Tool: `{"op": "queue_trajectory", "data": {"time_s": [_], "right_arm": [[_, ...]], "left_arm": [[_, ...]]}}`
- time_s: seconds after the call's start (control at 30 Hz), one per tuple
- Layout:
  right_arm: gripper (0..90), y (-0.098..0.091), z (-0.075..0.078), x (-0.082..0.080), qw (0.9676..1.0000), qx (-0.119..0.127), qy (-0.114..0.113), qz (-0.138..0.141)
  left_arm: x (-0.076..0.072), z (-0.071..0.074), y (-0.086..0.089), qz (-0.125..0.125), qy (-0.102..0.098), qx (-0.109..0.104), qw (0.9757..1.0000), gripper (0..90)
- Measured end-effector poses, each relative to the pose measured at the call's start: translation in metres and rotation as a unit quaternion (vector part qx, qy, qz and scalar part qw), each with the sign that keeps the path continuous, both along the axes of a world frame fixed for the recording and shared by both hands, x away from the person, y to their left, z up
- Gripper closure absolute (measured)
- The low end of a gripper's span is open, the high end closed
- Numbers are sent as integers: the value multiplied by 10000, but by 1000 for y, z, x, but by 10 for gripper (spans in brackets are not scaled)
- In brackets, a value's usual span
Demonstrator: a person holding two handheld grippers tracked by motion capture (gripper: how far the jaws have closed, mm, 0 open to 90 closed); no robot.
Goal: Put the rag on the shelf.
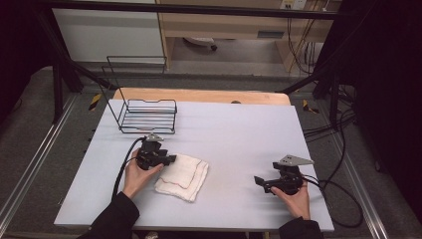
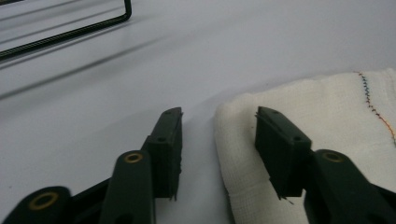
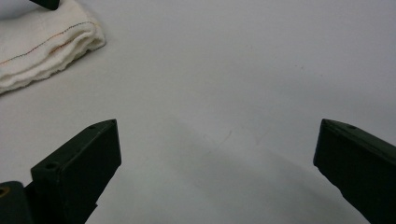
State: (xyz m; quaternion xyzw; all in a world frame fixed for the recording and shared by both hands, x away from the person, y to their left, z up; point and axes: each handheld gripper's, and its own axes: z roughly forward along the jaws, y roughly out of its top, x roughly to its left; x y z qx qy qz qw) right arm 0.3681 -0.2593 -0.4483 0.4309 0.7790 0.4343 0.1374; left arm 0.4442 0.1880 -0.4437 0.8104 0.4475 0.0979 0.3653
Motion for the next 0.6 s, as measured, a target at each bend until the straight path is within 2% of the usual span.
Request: {"op": "queue_trajectory", "data": {"time_s": [0.1, 0.2, 0.23, 0.27, 0.3, 0.37, 0.53, 0.6], "right_arm": [[13, 0, 0, 1, 10000, -15, -1, 7], [14, 0, 0, 0, 10000, 7, 10, 4], [14, 0, 0, 0, 10000, 5, 0, 7], [14, 1, 1, 0, 10000, 19, 21, -10], [15, 2, 1, 1, 10000, -7, 0, 7], [15, 3, 1, 0, 10000, -10, 13, -12], [16, 14, 4, 2, 10000, -16, -8, 33], [16, 21, 6, 4, 10000, -27, -2, 51]], "left_arm": [[2, -2, 1, -14, 88, -124, 9999, 582], [0, -3, -2, -87, 20, -79, 9999, 613], [0, -3, -3, -116, 21, -77, 9999, 637], [-1, -3, -4, -144, 24, -100, 9998, 708], [-2, -3, -5, -169, -2, -64, 9998, 722], [-5, -2, -8, -198, -94, 29, 9998, 734], [-6, -3, -9, -168, -99, 31, 9998, 763], [-7, -3, -11, -176, -146, 92, 9997, 771]]}}
